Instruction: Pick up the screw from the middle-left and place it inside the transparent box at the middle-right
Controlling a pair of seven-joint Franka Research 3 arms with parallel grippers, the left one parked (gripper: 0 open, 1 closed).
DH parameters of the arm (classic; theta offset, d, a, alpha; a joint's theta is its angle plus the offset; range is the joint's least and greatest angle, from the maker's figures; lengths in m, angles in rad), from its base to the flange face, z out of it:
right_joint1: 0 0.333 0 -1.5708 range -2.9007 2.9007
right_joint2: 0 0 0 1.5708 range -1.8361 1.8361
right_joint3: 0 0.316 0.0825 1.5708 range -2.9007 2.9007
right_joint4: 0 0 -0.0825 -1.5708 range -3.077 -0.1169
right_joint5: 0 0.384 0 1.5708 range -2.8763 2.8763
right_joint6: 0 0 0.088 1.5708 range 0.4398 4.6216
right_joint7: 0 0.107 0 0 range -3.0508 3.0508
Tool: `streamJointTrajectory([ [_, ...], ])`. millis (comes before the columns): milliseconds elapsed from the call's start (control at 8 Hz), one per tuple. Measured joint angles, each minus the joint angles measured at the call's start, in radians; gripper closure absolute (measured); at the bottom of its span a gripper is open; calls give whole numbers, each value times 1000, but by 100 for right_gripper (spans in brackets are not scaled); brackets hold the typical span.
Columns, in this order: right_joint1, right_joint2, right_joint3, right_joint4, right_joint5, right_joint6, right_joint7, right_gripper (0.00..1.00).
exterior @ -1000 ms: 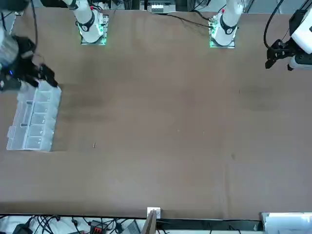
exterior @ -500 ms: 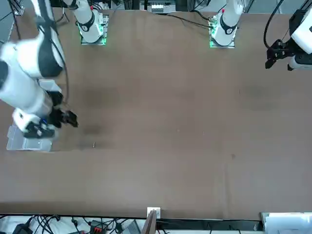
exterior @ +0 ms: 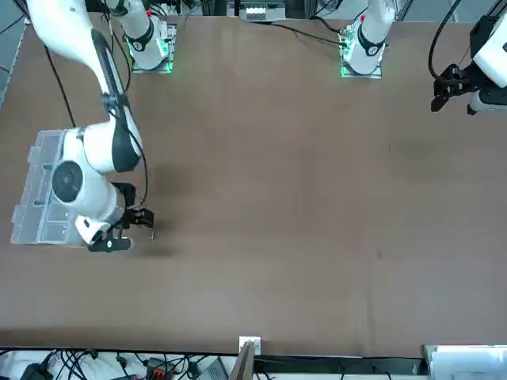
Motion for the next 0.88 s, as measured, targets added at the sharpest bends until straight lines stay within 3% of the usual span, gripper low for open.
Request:
streamJointTrajectory([
  [500,-6,116,-7,5,0,131,36,6],
  [875,-6,148,-7,-11,0,166,38,20],
])
